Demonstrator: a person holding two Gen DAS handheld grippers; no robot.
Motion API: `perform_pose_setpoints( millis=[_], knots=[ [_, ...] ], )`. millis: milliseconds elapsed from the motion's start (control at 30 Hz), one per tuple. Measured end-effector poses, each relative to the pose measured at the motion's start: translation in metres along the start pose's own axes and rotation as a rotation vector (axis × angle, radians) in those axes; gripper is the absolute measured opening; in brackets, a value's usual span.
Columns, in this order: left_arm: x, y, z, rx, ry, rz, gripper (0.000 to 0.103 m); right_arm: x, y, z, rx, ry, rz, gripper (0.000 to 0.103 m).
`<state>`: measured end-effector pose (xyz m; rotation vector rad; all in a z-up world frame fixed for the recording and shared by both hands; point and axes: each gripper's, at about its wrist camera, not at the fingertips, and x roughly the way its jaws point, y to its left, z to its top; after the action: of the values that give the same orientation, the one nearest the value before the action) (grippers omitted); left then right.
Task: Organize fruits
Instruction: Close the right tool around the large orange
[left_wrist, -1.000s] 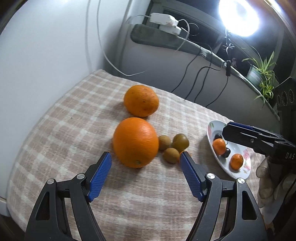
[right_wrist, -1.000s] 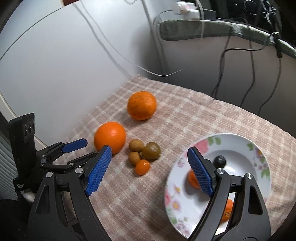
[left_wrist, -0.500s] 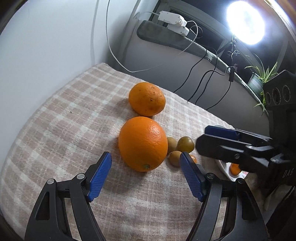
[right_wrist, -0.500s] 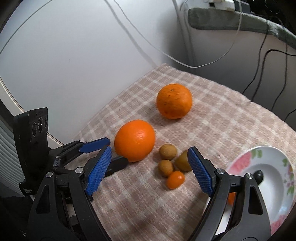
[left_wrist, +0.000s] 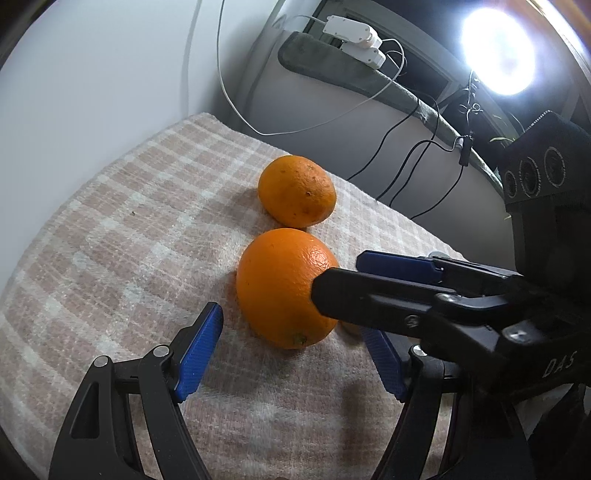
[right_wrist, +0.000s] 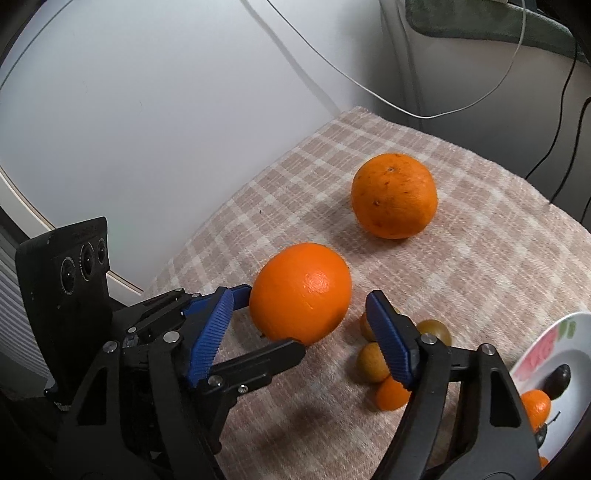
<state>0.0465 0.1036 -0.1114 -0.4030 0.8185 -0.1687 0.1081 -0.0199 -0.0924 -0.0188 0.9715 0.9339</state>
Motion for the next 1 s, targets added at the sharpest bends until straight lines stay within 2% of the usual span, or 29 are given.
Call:
perform_pose_setpoints(
  millis=[133,733,1000],
  knots=[
    [0.004,0.0,0.0,-0.002,0.008,-0.002,0.076,0.008,0.0,0.002,0.004,0.015,0.012,0.072],
    [0.013,0.001,0.002,-0.01,0.034,-0.014,0.073,0.025,-0.002,0.002,0.0,0.061,-0.002,0.071],
    [0.015,0.001,0.002,-0.007,0.038,-0.015,0.064,0.026,-0.003,0.001,-0.003,0.062,-0.004,0.07]
  ],
)
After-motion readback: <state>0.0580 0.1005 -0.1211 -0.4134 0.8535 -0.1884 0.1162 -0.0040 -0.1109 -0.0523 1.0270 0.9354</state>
